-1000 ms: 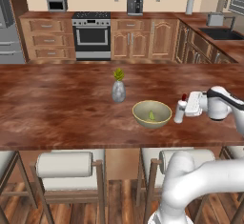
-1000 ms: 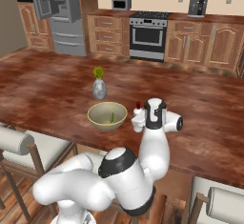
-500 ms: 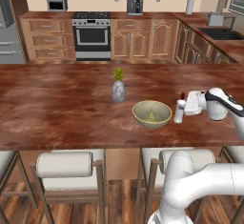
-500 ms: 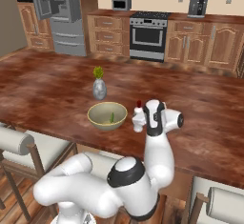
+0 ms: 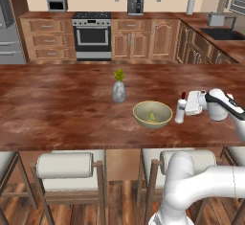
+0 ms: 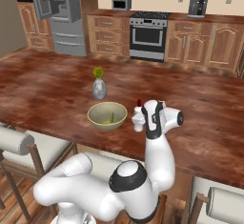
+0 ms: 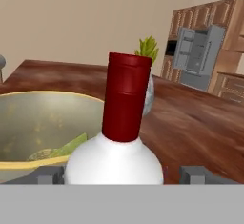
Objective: There is a bowl on the dining counter. Grab a lemon wedge from the fridge and place it in the bowl. Then get the liquor bottle and glass cup from the cabinet and place them next to the bowl.
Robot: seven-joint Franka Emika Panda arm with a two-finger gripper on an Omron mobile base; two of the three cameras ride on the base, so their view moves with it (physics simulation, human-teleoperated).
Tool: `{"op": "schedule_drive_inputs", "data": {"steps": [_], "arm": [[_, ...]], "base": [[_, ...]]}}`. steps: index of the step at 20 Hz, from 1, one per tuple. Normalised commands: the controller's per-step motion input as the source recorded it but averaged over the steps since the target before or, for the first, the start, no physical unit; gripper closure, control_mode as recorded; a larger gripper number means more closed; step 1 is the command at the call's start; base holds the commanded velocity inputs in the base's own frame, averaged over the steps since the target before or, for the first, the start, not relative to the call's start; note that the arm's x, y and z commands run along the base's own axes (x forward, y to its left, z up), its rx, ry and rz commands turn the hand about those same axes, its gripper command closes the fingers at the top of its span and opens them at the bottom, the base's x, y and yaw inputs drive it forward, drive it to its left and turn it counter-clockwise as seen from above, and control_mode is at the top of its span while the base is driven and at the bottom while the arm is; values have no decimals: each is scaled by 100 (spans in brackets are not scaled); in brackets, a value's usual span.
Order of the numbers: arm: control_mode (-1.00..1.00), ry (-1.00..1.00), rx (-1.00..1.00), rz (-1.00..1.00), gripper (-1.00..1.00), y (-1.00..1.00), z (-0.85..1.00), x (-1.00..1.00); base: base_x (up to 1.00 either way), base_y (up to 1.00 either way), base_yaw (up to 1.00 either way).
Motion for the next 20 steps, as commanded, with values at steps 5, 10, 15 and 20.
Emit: {"op": "schedule_drive_inputs", "data": {"steps": [5, 10, 15, 20], "arm": [[-100, -1, 0, 2, -100, 0, 26, -28], [-100, -8, 0, 4, -100, 0, 74, -37], [-100, -19, 0, 3, -100, 0, 100, -44], [-100, -18, -3, 2, -100, 3, 100, -41]], "base": [[0, 0, 0], [0, 0, 0], [0, 0, 0], [0, 0, 0]]}}
